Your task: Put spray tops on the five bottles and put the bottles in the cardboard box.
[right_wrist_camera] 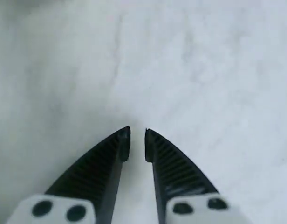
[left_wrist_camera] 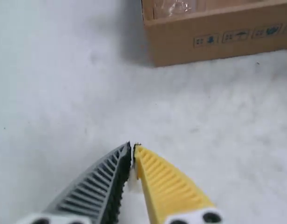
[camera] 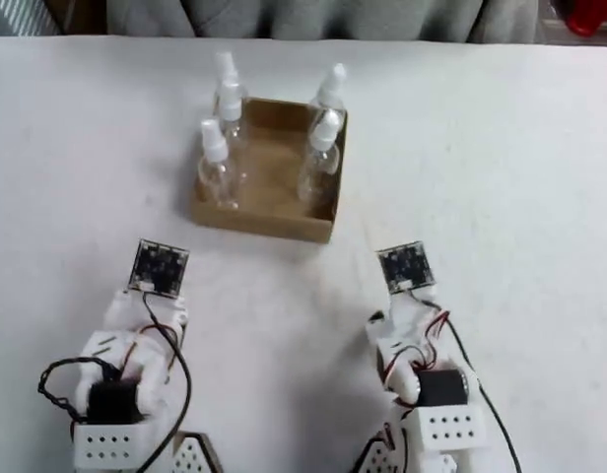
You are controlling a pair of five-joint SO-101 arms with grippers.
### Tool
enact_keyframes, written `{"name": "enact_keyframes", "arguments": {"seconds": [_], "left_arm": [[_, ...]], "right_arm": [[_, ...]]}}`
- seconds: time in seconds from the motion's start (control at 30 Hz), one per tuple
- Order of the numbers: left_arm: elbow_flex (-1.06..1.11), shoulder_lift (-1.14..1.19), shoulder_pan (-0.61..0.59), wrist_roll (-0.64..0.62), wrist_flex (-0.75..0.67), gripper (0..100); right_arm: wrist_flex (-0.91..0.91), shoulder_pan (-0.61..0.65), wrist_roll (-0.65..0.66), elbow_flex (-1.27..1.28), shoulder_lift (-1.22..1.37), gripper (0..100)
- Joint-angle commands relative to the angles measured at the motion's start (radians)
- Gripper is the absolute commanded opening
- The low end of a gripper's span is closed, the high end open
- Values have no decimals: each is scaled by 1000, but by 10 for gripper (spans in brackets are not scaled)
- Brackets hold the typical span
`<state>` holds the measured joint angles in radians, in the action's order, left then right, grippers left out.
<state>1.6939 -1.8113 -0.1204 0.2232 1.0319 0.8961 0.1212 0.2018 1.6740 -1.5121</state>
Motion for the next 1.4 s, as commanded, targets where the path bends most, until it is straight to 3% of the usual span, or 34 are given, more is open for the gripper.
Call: {"name": "enact_keyframes", "arguments": {"seconds": [0.0,0.17,0.53,0.7,1.37], "left_arm": [[-2,-16,7,6,-34,20],[-2,-16,7,6,-34,20],[-2,-16,10,6,26,20],[-2,-16,7,3,267,20],[-2,-16,8,0,255,20]], "right_arm": [[7,-51,2,20,-50,25],[113,-107,8,21,-131,22],[371,-105,9,18,-286,22],[374,-107,8,17,-289,22],[374,-107,8,17,-288,22]]}}
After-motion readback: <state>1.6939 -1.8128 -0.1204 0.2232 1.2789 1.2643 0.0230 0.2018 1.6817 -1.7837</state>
